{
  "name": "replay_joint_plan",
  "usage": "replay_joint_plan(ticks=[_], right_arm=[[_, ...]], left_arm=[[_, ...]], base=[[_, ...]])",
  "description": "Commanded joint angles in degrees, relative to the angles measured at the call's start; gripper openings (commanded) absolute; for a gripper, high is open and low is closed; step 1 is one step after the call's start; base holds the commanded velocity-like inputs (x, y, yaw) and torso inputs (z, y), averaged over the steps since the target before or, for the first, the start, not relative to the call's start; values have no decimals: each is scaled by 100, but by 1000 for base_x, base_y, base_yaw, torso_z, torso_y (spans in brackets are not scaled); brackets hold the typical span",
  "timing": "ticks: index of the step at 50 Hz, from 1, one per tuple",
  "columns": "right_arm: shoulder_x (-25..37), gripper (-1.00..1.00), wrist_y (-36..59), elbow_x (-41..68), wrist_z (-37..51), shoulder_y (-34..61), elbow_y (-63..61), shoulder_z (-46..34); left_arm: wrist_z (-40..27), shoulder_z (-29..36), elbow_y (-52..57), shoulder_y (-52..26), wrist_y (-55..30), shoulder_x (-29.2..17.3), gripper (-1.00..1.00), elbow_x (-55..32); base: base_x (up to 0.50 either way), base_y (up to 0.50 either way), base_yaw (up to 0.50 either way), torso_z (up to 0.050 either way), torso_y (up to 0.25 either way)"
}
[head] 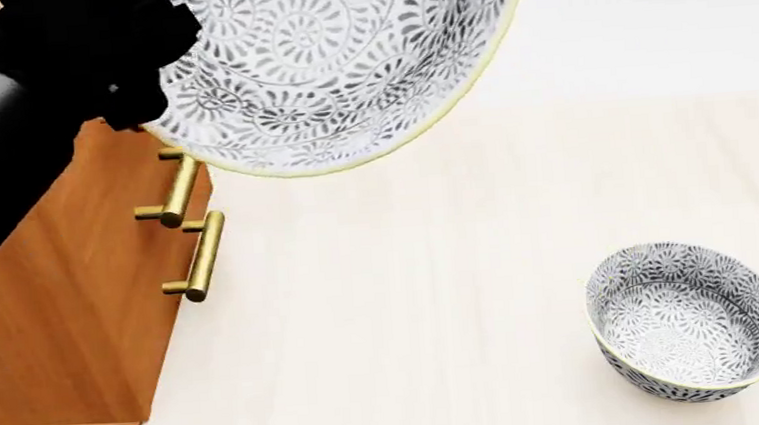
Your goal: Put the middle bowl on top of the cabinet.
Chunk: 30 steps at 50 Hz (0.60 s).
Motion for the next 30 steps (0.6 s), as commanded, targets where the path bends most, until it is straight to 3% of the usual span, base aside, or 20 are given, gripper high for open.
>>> replay_joint_plan(ticks=[1,14,30], right_arm=[[0,100,22,6,-21,0,-25,26],[0,100,-26,133,-77,0,15,139],[0,100,142,102,-16,0,-169,115]], left_arm=[[-547,133,-1173,-824,-147,18,-100,-335],[-958,317,-3007,-1839,-177,268,-100,-328],[-1436,480,-4828,-2480,113,75,-100,135]], base=[[0,0,0,0,0],[0,0,0,0,0],[0,0,0,0,0]])
